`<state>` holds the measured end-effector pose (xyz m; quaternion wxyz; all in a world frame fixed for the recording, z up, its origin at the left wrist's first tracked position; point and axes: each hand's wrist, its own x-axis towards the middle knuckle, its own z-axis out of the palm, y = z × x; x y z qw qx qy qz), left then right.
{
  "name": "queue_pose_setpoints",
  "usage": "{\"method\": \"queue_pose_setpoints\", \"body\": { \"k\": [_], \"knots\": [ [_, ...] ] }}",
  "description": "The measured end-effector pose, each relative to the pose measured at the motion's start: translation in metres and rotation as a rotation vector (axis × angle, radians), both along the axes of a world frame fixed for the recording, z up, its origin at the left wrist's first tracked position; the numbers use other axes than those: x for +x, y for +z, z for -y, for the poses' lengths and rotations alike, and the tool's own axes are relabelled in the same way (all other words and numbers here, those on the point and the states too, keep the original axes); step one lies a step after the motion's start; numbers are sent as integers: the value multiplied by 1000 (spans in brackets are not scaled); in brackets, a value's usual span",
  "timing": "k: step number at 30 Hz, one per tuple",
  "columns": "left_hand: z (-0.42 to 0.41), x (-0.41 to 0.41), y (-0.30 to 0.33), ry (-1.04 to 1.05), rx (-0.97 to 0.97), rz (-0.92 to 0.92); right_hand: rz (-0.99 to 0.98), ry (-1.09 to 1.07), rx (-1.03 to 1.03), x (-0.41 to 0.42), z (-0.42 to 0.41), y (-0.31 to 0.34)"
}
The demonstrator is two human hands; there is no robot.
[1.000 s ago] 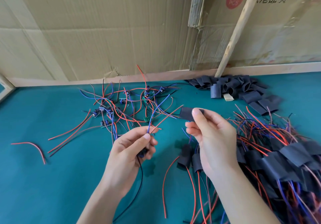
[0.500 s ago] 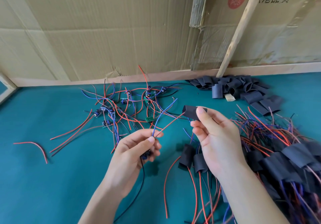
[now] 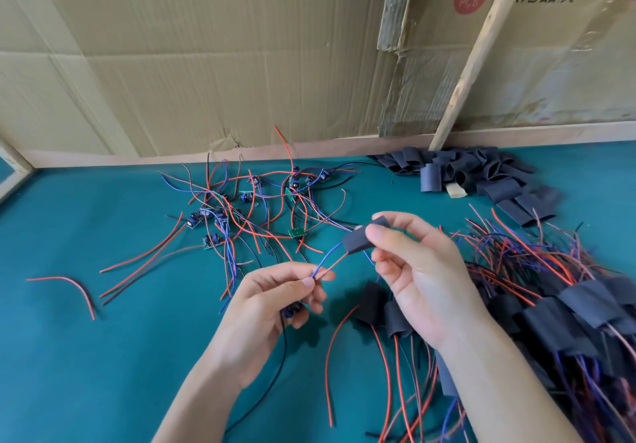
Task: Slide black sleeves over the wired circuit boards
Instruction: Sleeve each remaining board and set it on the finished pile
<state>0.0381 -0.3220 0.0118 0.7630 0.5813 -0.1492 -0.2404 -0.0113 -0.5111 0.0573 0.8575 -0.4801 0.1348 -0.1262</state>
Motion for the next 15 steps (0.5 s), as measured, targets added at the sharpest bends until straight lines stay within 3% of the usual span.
{"method": "queue_pose_setpoints", "body": {
  "k": [7, 15],
  "knots": [
    [4, 0, 0, -60, -31, -32, -71, 113, -69, 2, -33, -16],
    [2, 0, 2, -110, -151, -120, -19, -4, -117, 4, -29, -18]
  ]
}}
